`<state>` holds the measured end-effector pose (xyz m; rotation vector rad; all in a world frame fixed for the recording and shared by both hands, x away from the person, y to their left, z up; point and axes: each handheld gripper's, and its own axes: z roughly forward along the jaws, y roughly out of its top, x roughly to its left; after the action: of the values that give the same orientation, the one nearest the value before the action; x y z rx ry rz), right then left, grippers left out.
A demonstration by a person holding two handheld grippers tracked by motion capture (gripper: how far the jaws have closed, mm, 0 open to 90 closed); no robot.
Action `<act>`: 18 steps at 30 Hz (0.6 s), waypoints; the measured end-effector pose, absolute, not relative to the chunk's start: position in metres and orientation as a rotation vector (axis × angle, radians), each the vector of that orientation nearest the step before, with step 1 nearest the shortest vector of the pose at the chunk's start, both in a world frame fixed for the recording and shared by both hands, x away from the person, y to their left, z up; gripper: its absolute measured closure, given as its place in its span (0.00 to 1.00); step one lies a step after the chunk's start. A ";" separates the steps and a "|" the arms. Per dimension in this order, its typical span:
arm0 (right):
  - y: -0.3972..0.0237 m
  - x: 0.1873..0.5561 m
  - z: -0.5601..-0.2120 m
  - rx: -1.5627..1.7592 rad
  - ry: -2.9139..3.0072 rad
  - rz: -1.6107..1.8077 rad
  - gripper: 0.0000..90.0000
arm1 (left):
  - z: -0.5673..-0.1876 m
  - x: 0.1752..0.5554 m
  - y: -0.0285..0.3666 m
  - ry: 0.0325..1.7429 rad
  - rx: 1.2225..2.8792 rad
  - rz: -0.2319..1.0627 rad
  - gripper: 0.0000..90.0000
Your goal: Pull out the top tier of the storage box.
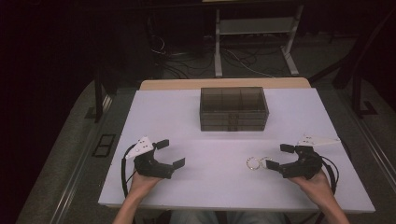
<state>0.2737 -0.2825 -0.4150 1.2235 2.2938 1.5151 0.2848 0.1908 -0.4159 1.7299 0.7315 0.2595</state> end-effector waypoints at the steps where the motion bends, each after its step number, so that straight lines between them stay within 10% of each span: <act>1: -0.282 0.274 -0.415 1.223 2.294 1.515 0.00 | -0.416 0.285 0.191 0.733 1.730 0.259 0.00; 18: -0.282 0.273 -0.414 1.213 2.311 1.495 0.00 | -0.418 0.286 0.188 0.732 1.757 0.253 0.00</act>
<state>0.2731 -0.2824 -0.4142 1.2130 2.3111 1.4950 0.2856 0.1878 -0.4184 1.7575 0.7324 0.2529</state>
